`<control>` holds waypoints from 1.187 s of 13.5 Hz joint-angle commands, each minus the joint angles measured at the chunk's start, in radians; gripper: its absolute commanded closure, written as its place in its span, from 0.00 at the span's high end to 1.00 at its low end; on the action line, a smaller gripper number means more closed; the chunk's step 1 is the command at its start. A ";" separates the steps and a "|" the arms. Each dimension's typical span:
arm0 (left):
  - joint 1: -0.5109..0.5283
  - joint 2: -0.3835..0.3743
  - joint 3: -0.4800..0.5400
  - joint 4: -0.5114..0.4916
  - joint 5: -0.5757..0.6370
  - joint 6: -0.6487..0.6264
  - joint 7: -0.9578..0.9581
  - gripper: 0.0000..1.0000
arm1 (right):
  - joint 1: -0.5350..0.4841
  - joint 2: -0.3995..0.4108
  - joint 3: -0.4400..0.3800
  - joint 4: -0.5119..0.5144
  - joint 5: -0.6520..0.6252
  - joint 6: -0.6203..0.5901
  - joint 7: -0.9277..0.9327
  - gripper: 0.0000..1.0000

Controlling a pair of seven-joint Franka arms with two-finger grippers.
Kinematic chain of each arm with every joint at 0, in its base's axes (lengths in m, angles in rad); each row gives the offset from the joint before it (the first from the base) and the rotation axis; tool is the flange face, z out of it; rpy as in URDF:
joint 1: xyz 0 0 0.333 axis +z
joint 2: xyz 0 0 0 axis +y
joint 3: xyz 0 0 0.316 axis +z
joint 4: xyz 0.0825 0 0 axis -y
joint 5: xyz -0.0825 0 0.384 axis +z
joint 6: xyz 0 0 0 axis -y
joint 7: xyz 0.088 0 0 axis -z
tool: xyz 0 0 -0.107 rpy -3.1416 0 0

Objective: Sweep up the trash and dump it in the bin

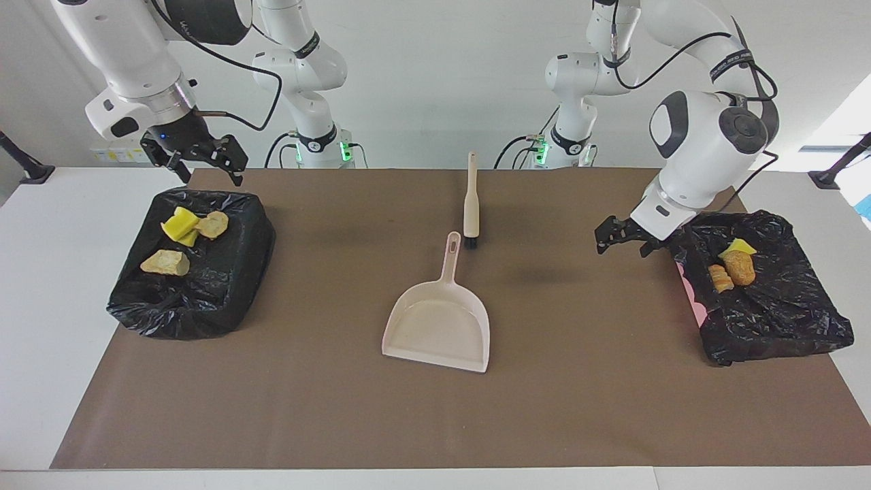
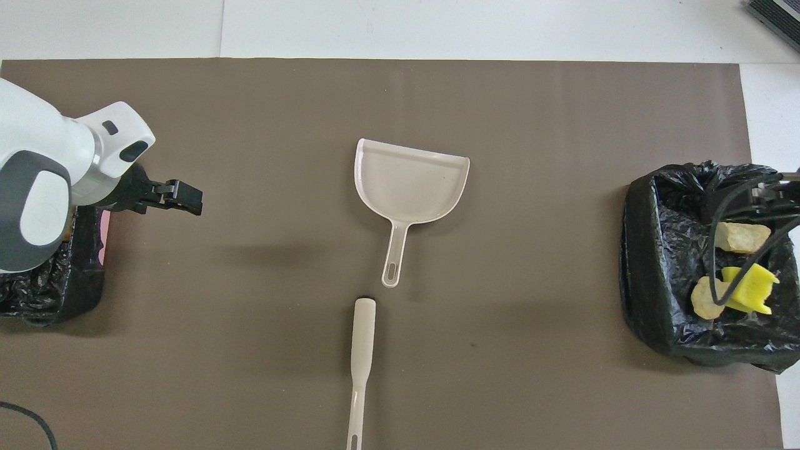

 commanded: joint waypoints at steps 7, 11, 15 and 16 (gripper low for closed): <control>0.082 -0.180 -0.008 -0.010 0.070 -0.035 0.112 1.00 | -0.010 -0.010 0.003 -0.012 0.020 -0.003 -0.016 1.00; 0.104 -0.250 -0.003 0.037 0.070 -0.109 0.109 1.00 | -0.010 -0.010 0.003 -0.012 0.020 -0.003 -0.016 1.00; 0.102 -0.249 -0.003 0.146 0.068 -0.239 0.095 1.00 | -0.010 -0.010 0.003 -0.012 0.020 -0.003 -0.016 1.00; 0.104 -0.251 -0.003 0.155 0.071 -0.299 0.095 1.00 | -0.010 -0.008 0.003 -0.012 0.020 -0.003 -0.016 1.00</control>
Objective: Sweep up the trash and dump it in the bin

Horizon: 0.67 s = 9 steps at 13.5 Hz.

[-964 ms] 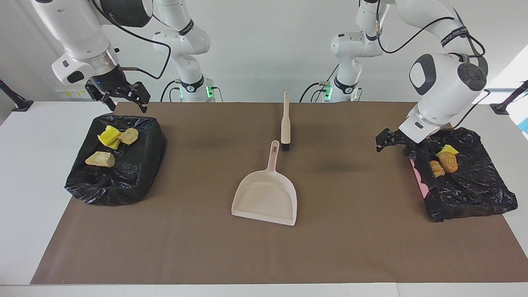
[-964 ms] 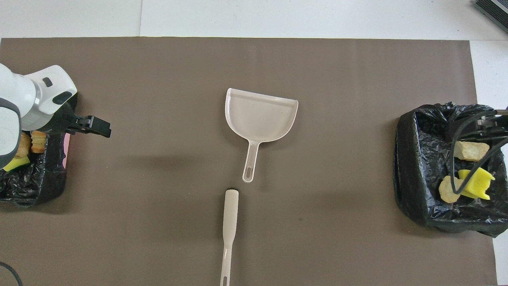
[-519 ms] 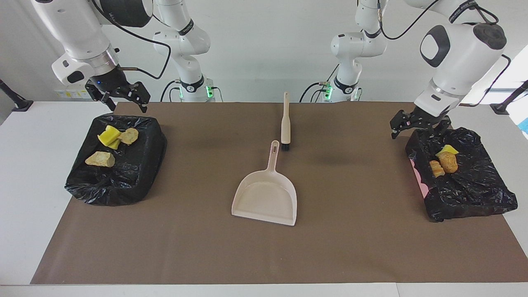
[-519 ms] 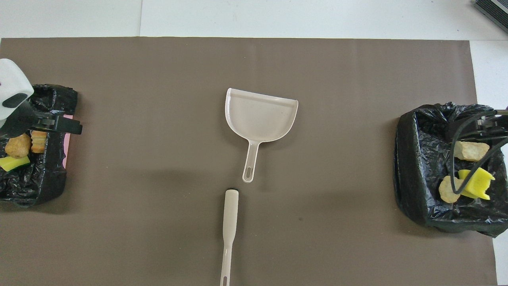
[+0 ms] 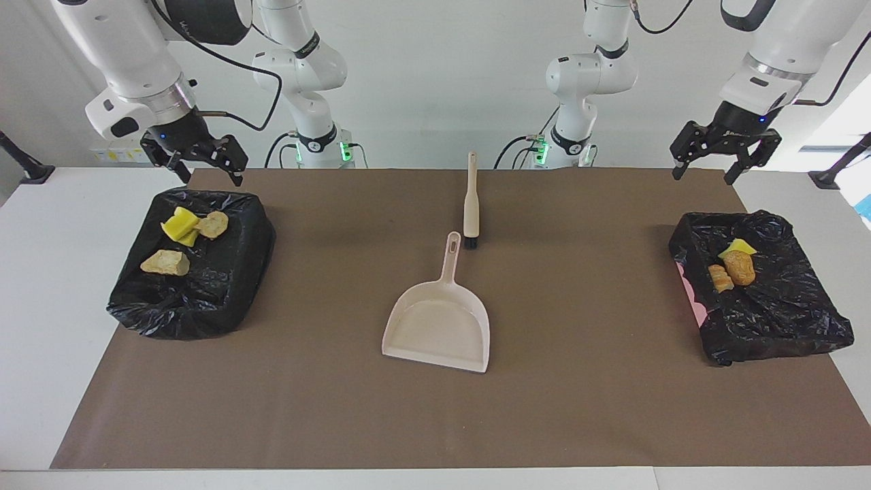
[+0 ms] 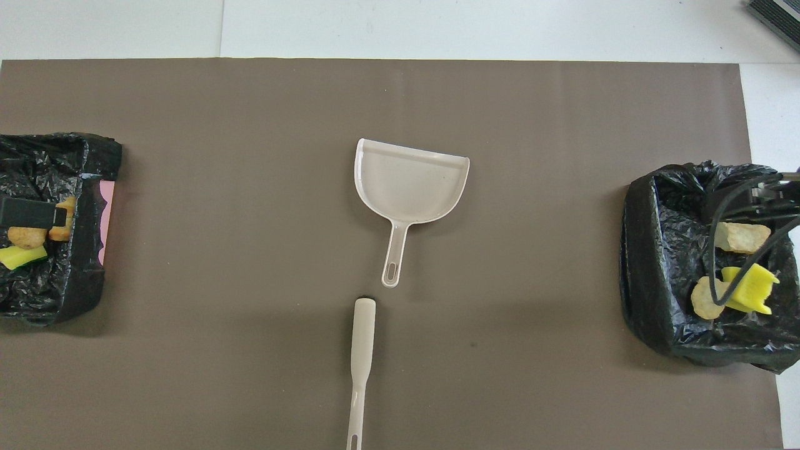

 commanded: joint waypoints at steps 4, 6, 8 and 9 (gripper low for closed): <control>0.001 -0.002 -0.011 0.024 0.054 -0.144 -0.001 1.00 | -0.010 -0.010 0.003 -0.012 0.020 -0.003 -0.016 1.00; 0.008 -0.002 -0.012 0.019 0.059 -0.139 -0.002 1.00 | -0.010 -0.008 0.003 -0.012 0.020 -0.003 -0.016 1.00; 0.005 -0.015 -0.012 -0.007 0.060 -0.121 -0.007 1.00 | -0.010 -0.008 0.003 -0.012 0.020 -0.003 -0.016 1.00; 0.004 -0.019 -0.012 -0.021 0.059 -0.101 -0.009 1.00 | -0.010 -0.008 0.003 -0.012 0.020 -0.003 -0.016 1.00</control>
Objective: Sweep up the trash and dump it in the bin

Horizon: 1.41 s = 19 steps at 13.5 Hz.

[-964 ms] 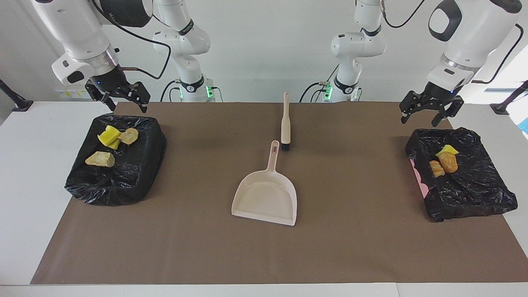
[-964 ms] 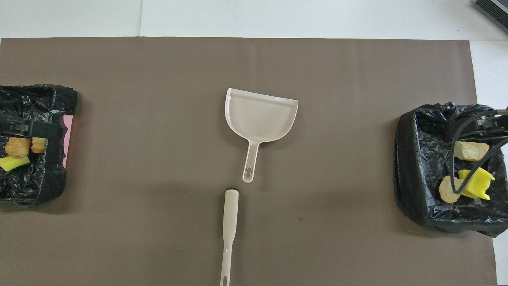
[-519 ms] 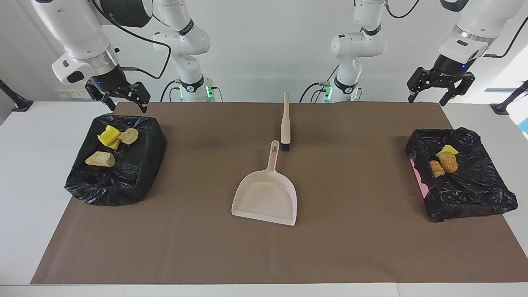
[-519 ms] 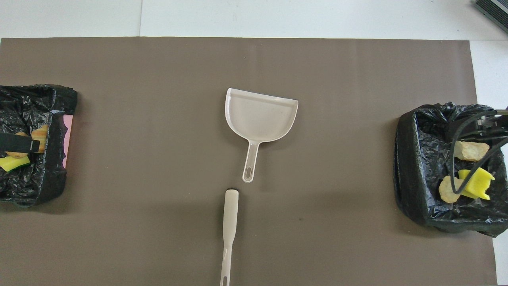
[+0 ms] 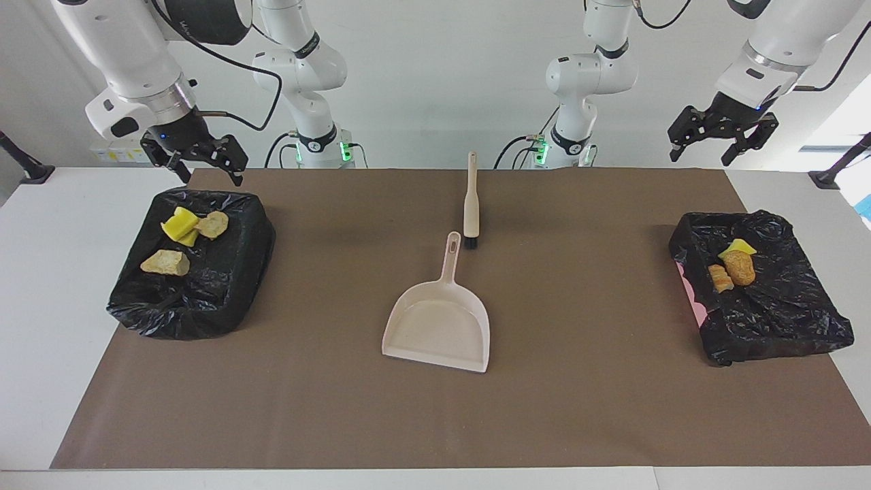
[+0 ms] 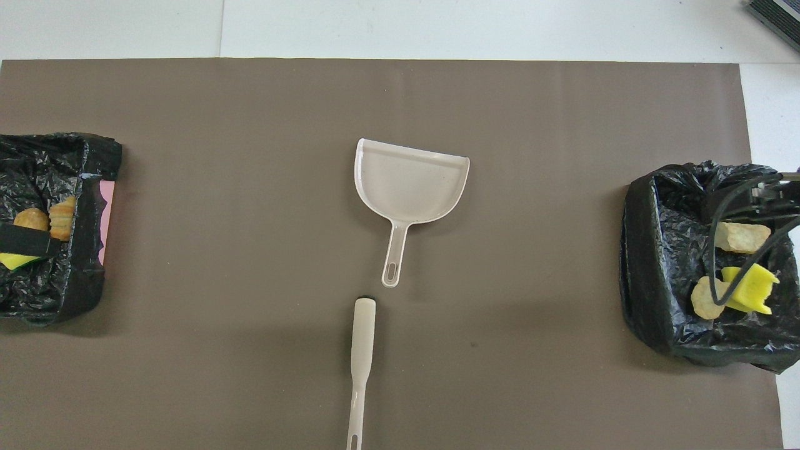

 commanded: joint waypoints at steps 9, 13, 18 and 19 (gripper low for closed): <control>-0.010 -0.034 -0.025 -0.047 -0.004 0.045 -0.089 1.00 | -0.010 -0.010 0.003 -0.012 0.020 -0.003 -0.016 1.00; -0.009 -0.040 -0.027 -0.062 -0.008 0.054 -0.089 1.00 | -0.010 -0.010 0.003 -0.014 0.014 -0.007 -0.020 1.00; -0.009 -0.034 -0.027 -0.050 -0.008 0.039 -0.084 1.00 | -0.010 -0.010 0.003 -0.014 0.014 -0.013 -0.021 1.00; -0.009 -0.034 -0.025 -0.048 -0.008 0.039 -0.086 1.00 | -0.010 -0.010 0.003 -0.012 0.014 -0.015 -0.021 1.00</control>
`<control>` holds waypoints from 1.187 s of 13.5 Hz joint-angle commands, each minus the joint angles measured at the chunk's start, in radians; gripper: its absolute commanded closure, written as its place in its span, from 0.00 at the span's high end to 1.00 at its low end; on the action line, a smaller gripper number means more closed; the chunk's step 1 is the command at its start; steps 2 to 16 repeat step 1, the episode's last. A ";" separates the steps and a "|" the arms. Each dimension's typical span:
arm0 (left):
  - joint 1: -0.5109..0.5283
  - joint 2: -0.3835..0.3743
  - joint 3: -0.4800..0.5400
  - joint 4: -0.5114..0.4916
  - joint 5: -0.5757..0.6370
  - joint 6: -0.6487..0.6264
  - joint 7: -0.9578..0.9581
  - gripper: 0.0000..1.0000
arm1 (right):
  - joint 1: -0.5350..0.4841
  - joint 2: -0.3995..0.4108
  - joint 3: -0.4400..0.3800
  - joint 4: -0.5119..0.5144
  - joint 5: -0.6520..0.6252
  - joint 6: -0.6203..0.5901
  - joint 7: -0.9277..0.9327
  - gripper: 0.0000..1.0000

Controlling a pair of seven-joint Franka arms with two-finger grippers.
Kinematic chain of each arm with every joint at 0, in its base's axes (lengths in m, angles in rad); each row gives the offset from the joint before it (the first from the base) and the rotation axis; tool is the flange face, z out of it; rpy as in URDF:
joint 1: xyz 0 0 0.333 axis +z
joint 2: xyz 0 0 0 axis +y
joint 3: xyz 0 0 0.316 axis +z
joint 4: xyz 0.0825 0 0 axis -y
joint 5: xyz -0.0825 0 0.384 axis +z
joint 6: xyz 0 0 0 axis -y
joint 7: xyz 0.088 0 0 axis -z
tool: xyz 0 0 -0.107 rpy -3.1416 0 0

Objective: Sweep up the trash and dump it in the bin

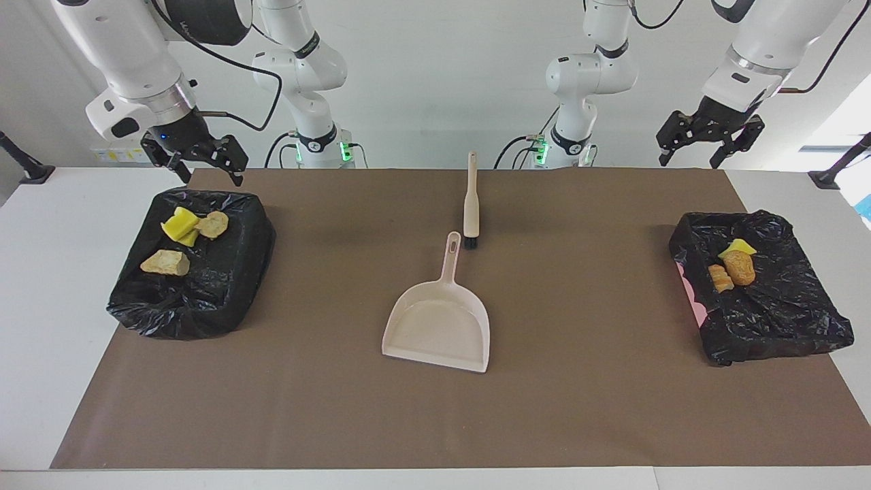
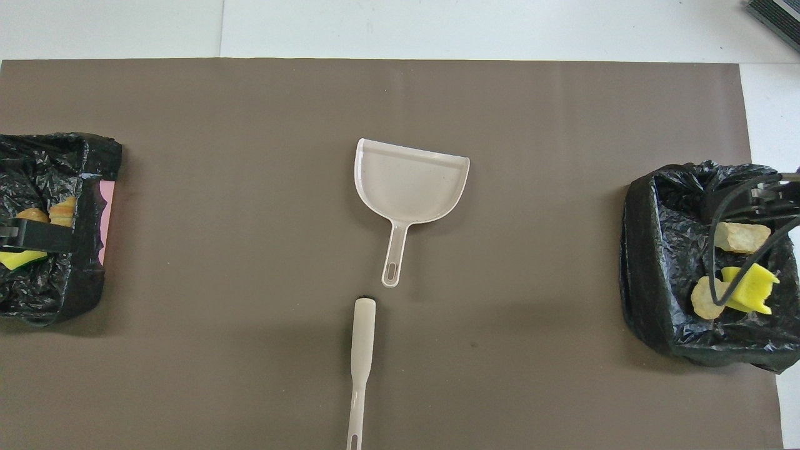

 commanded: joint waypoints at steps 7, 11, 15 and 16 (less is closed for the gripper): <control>-0.006 -0.018 0.006 -0.015 -0.003 0.003 -0.008 1.00 | -0.010 -0.010 0.003 -0.012 0.014 -0.014 -0.021 1.00; -0.006 -0.018 0.006 -0.015 -0.003 0.003 -0.008 1.00 | -0.010 -0.010 0.003 -0.012 0.014 -0.014 -0.021 1.00; -0.006 -0.018 0.006 -0.015 -0.003 0.003 -0.008 1.00 | -0.010 -0.010 0.003 -0.012 0.014 -0.014 -0.021 1.00; -0.006 -0.018 0.006 -0.015 -0.003 0.003 -0.008 1.00 | -0.010 -0.010 0.003 -0.012 0.014 -0.014 -0.021 1.00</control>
